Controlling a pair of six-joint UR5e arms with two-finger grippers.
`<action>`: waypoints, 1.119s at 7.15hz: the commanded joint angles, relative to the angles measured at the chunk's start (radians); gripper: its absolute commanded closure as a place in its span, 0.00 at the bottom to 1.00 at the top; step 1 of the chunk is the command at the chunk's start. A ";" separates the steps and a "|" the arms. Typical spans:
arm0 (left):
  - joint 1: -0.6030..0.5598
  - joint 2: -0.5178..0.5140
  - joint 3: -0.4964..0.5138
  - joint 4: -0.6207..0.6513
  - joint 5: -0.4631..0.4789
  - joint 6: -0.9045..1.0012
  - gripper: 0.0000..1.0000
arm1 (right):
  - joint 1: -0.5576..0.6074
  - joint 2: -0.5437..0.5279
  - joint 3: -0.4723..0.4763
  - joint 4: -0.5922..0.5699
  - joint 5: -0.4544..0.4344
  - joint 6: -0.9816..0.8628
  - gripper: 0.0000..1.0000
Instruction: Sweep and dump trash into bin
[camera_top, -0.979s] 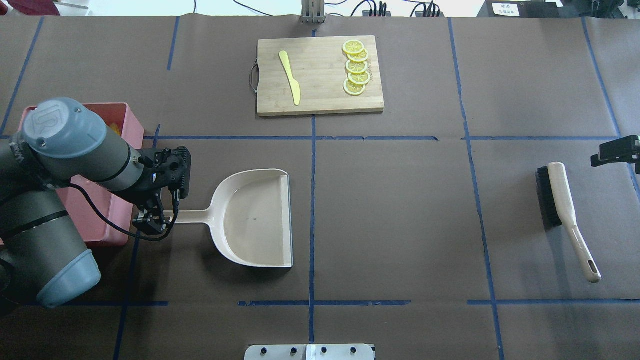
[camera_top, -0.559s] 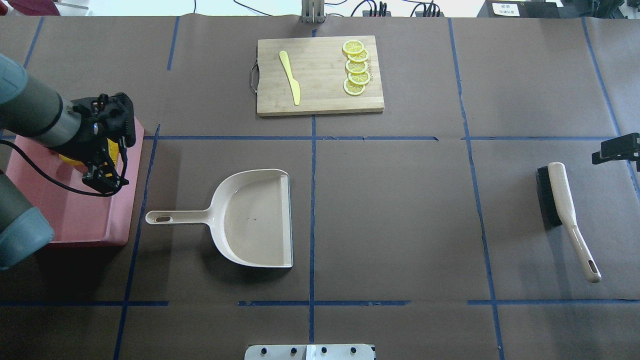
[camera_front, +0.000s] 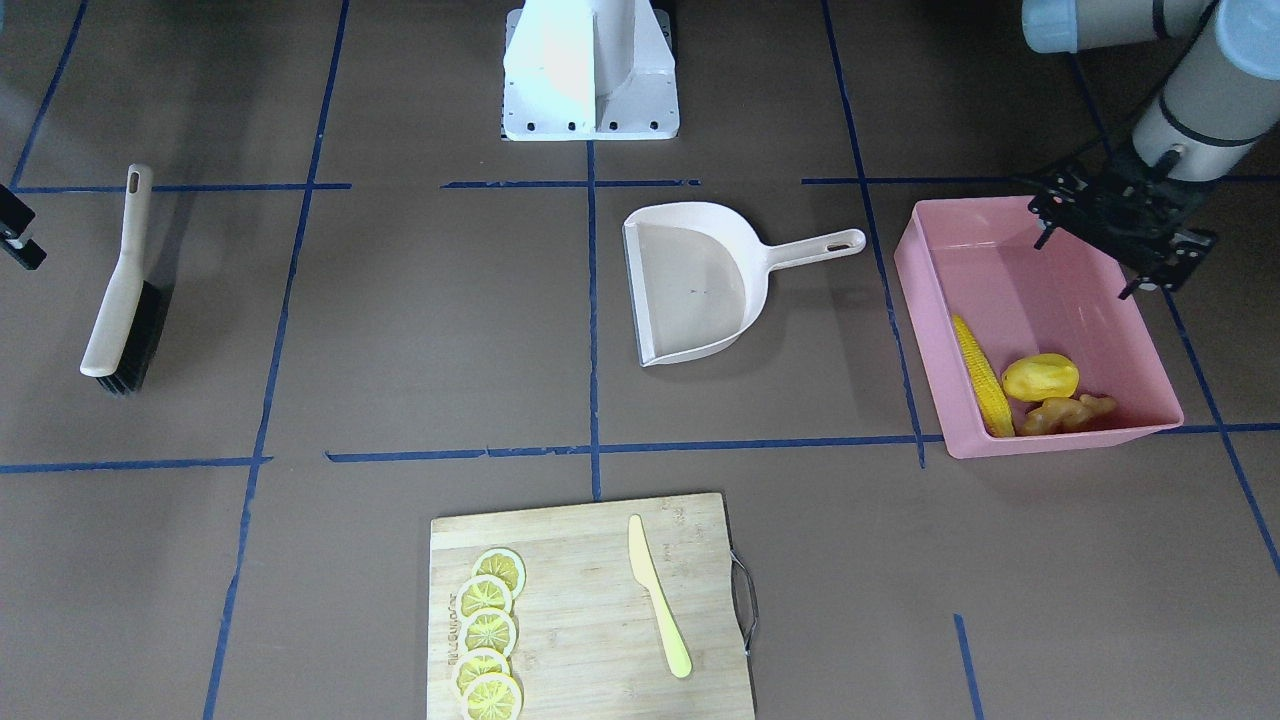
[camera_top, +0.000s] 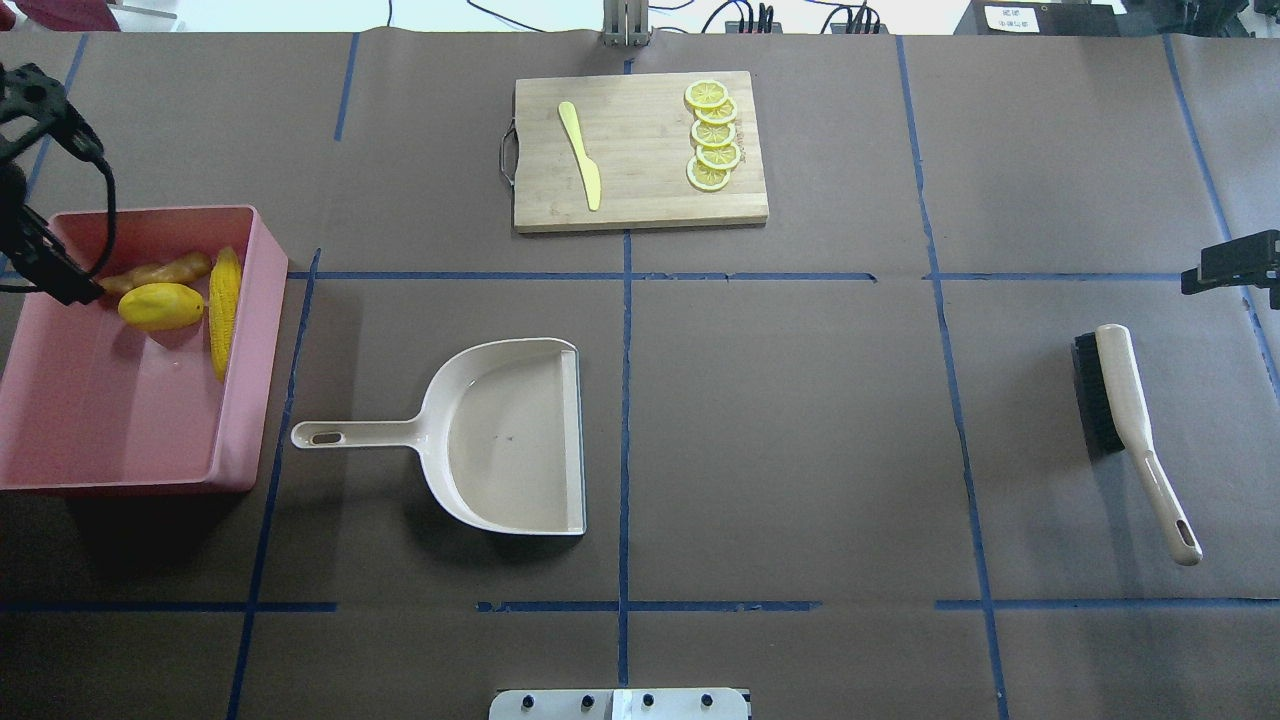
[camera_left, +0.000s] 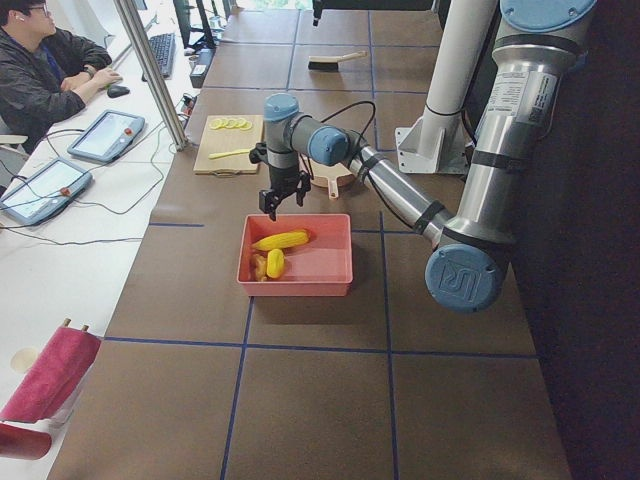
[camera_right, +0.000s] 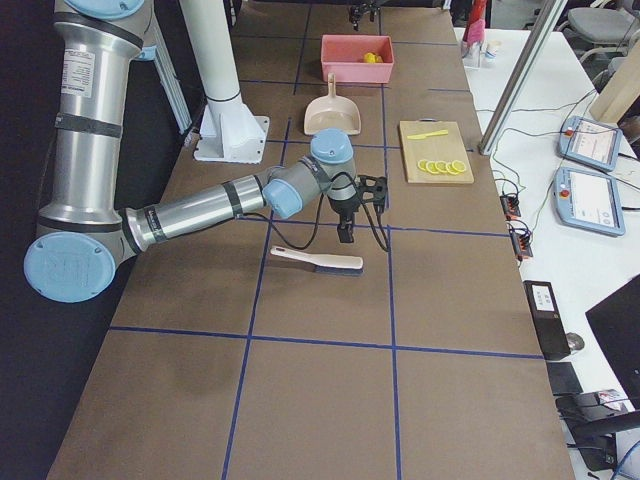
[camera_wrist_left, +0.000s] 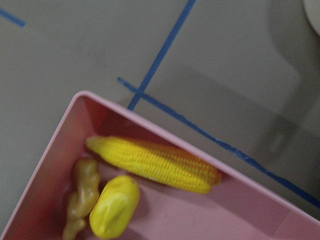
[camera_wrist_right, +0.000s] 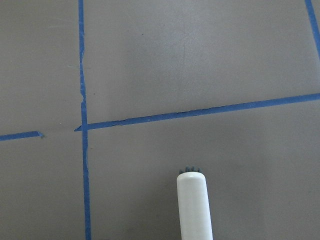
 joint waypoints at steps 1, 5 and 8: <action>-0.210 0.002 0.098 0.143 -0.060 -0.042 0.00 | 0.014 0.023 -0.018 -0.002 0.012 -0.044 0.00; -0.386 0.008 0.364 0.116 -0.310 0.156 0.00 | 0.185 0.000 -0.092 -0.112 0.096 -0.437 0.00; -0.397 0.009 0.385 0.116 -0.315 0.011 0.00 | 0.343 -0.055 -0.256 -0.120 0.122 -0.736 0.00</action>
